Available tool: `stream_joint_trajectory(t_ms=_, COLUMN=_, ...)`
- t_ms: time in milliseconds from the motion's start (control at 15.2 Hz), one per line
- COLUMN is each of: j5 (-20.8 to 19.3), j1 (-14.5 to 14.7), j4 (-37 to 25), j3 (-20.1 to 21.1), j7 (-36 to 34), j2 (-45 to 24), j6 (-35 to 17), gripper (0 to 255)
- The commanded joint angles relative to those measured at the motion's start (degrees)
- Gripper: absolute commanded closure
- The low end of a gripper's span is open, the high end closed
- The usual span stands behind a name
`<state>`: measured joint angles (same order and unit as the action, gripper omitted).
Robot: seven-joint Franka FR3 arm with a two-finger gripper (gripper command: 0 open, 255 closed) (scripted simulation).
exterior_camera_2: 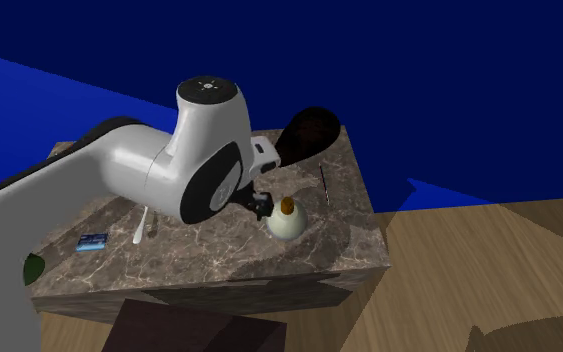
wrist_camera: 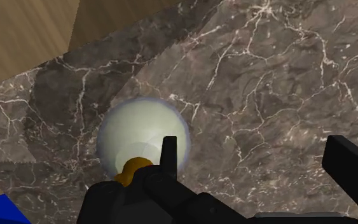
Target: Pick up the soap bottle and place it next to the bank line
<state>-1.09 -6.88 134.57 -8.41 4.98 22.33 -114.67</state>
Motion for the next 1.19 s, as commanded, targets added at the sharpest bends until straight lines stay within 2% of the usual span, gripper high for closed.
stream_joint_trajectory(t_ms=0, j5=0.22, j1=-0.47, j4=-2.28, j3=-1.36, j7=1.39, j2=-3.86, j6=-2.01, gripper=0)
stream_joint_trajectory(t_ms=594, j5=4.56, j1=-2.53, j4=-12.34, j3=-6.31, j7=8.23, j2=-21.22, j6=-10.39, gripper=0)
stream_joint_trajectory(t_ms=1122, j5=5.87, j1=-2.50, j4=-9.87, j3=-6.18, j7=9.13, j2=-24.40, j6=-15.88, gripper=0)
